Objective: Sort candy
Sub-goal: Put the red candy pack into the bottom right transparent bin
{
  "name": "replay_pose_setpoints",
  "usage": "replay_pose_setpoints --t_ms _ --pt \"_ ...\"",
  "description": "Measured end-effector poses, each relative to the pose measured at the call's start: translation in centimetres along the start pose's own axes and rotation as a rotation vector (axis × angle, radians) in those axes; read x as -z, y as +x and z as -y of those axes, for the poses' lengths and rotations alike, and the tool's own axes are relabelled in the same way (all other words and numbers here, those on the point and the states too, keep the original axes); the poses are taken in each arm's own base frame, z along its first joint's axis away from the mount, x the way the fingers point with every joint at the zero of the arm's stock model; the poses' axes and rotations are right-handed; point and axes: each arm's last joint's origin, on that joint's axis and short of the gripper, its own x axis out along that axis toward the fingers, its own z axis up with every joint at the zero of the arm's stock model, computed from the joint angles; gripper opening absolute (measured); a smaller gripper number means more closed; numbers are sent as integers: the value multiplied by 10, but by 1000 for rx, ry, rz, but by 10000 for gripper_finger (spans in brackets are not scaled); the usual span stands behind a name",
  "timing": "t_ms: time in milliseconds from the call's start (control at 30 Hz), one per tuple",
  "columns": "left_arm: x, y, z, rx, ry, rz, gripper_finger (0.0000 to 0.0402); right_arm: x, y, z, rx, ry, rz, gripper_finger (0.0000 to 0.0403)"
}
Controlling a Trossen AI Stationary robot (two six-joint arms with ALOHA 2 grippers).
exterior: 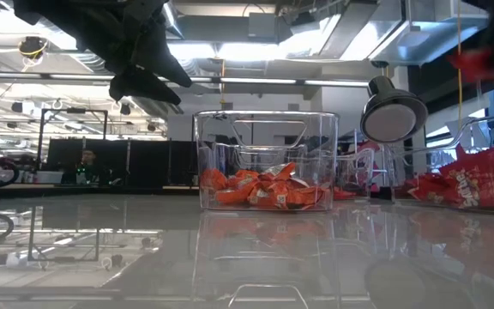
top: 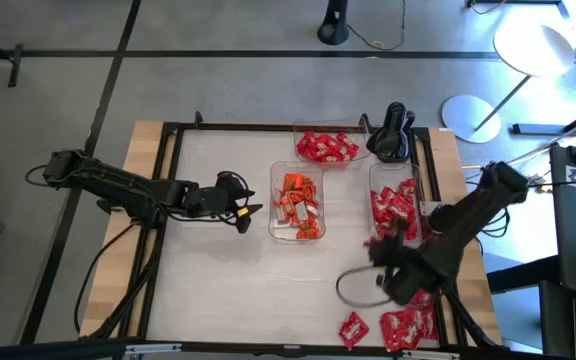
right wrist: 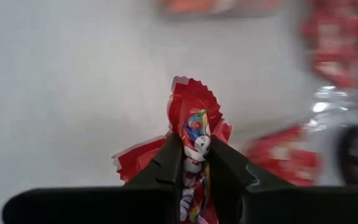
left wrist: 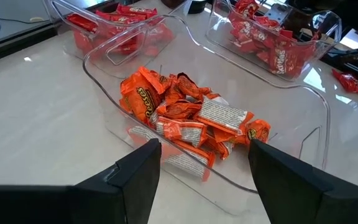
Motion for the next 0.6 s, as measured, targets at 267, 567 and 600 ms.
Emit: replay_pose_setpoints --t_ms 267,567,600 --pt "0 0 0 2 -4 3 233 18 -8 71 171 249 53 57" --pt "0 0 0 2 -5 3 233 40 21 93 202 382 -62 83" --pt "0 0 0 2 -5 3 233 40 24 94 198 394 -85 98"
